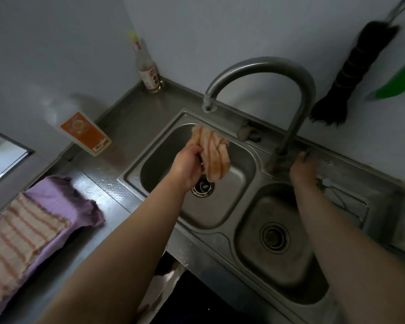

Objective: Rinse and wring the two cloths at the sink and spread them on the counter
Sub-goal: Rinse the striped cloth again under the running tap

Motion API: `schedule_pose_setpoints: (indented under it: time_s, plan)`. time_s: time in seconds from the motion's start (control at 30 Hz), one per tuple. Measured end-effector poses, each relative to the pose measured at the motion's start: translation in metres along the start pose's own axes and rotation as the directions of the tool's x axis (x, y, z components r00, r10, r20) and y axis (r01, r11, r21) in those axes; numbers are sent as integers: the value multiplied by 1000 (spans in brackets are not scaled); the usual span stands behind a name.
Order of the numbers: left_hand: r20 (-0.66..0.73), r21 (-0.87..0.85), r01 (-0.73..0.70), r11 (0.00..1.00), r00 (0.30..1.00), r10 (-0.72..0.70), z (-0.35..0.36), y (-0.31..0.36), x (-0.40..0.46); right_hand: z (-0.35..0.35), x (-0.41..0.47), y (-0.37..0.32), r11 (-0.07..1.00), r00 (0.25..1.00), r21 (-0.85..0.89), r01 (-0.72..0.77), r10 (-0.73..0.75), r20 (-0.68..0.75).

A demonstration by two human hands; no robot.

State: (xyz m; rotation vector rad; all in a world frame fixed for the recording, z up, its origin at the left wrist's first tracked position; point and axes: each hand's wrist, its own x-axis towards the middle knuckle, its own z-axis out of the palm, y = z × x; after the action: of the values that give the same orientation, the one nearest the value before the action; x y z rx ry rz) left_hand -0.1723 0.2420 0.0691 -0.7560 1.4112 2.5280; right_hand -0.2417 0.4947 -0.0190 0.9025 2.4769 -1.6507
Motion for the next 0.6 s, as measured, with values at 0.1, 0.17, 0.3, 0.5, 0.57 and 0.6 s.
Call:
schedule_pose_setpoints:
  time_s: [0.1,0.17,0.3,0.5,0.57,0.6]
  plan:
    - [2,81,48,996,999,-48,6,1,12,-6,12,-2,994,1000,-112,19,-17,19]
    - [24,107,63,992,998,-66,14,1,16,-9,24,-2,973,999,-232,4,7,45]
    - [59,85,68,994,996,-73,22,3,25,-10,46,-3,942,998,-335,0,20,57]
    - [76,71,28,997,997,-33,28,5,33,-14,49,11,942,996,-330,56,-31,82]
    - [61,60,20,998,998,-23,28,6,35,-15,48,16,947,996,-314,62,-40,78]
    - [54,61,16,998,998,-20,29,7,36,-15,48,18,952,997,-301,55,-34,76]
